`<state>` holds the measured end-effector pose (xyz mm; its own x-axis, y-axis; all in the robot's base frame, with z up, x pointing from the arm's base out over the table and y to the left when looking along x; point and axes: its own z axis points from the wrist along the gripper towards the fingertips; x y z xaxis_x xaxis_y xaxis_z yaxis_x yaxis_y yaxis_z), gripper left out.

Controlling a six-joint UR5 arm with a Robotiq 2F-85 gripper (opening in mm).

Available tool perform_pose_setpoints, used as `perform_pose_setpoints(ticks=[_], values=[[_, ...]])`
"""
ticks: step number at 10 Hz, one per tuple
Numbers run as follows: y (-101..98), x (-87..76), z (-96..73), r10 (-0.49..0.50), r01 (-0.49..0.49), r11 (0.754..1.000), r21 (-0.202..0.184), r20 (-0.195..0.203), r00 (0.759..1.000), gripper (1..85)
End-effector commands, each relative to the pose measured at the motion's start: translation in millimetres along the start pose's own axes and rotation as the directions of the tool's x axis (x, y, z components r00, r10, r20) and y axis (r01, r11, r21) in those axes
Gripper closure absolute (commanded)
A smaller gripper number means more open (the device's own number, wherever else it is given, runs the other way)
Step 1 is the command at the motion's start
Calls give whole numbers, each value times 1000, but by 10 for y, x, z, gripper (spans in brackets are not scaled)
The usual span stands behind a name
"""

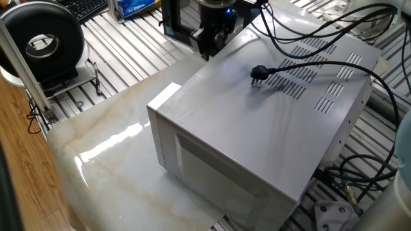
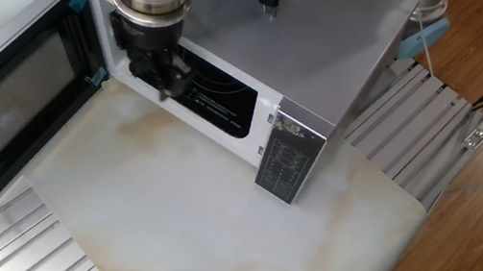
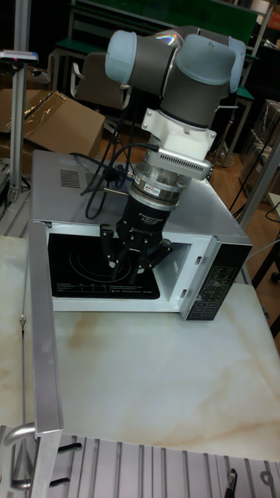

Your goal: Close the microwave door

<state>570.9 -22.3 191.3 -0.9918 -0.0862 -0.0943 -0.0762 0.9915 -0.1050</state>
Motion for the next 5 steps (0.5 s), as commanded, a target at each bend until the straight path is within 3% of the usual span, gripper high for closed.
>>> perform_pose_setpoints(ticks=[1, 5], values=[[-55, -78, -11, -14, 13, 1000, 22, 31, 999, 847], [-56, -57, -8, -15, 14, 1000, 20, 25, 1000, 847]])
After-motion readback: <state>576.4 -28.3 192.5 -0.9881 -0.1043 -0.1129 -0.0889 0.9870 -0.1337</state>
